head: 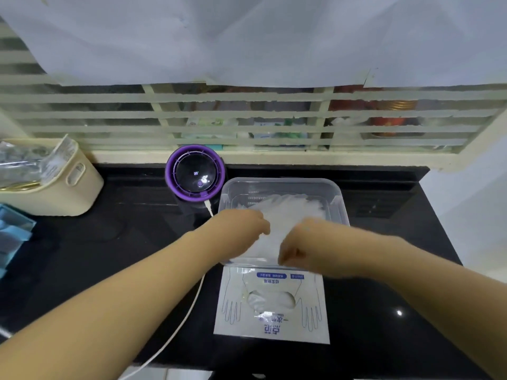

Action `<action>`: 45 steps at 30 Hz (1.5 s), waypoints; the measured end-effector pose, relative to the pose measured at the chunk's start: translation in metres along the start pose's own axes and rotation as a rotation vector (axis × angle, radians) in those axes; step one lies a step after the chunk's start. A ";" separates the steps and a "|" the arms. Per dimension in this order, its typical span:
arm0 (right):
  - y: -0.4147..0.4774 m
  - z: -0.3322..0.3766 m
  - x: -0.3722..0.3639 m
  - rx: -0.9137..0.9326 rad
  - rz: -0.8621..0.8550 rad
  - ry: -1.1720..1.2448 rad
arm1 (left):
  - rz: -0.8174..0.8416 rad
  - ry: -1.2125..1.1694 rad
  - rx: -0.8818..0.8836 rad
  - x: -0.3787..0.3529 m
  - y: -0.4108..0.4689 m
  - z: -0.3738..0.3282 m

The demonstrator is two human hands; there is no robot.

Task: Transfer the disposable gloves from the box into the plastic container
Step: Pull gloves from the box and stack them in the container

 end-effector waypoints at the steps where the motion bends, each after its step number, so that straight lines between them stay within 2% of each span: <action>1: -0.002 0.009 -0.014 0.057 0.075 -0.018 | -0.097 -0.056 -0.060 0.001 -0.015 -0.004; 3: 0.000 0.018 -0.049 0.084 0.240 -0.112 | -0.268 -0.156 -0.225 -0.003 -0.047 -0.011; 5: 0.006 0.018 -0.080 0.060 0.327 -0.221 | -0.313 -0.182 -0.320 -0.018 -0.072 -0.013; 7: 0.013 0.016 -0.099 0.067 0.261 -0.311 | -0.187 -0.172 -0.285 -0.043 -0.080 -0.012; 10: 0.024 0.013 -0.114 0.108 0.093 -0.410 | -0.022 -0.180 -0.137 -0.080 -0.081 -0.007; 18: 0.047 0.019 -0.126 0.164 -0.044 -0.455 | -0.022 -0.266 -0.047 -0.101 -0.076 -0.003; 22: 0.045 0.022 -0.123 0.166 -0.090 -0.396 | -0.017 -0.298 -0.037 -0.102 -0.076 -0.002; 27: 0.041 0.034 -0.121 0.199 -0.247 -0.285 | -0.048 -0.334 -0.038 -0.101 -0.076 -0.004; 35: 0.011 0.034 -0.100 0.204 -0.319 -0.157 | -0.035 -0.275 -0.006 -0.095 -0.074 -0.009; 45: -0.007 0.027 -0.090 0.075 -0.426 0.078 | -0.013 -0.214 0.025 -0.088 -0.070 -0.019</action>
Point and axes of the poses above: each hand's wrist, its own y-axis towards the middle knuckle, its own x-axis out of the back of the hand, z = x × y, the point moved 2 cm from there along y, towards the middle knuckle, and after that the axes turned 13 degrees about -y, right-handed, at the moved point
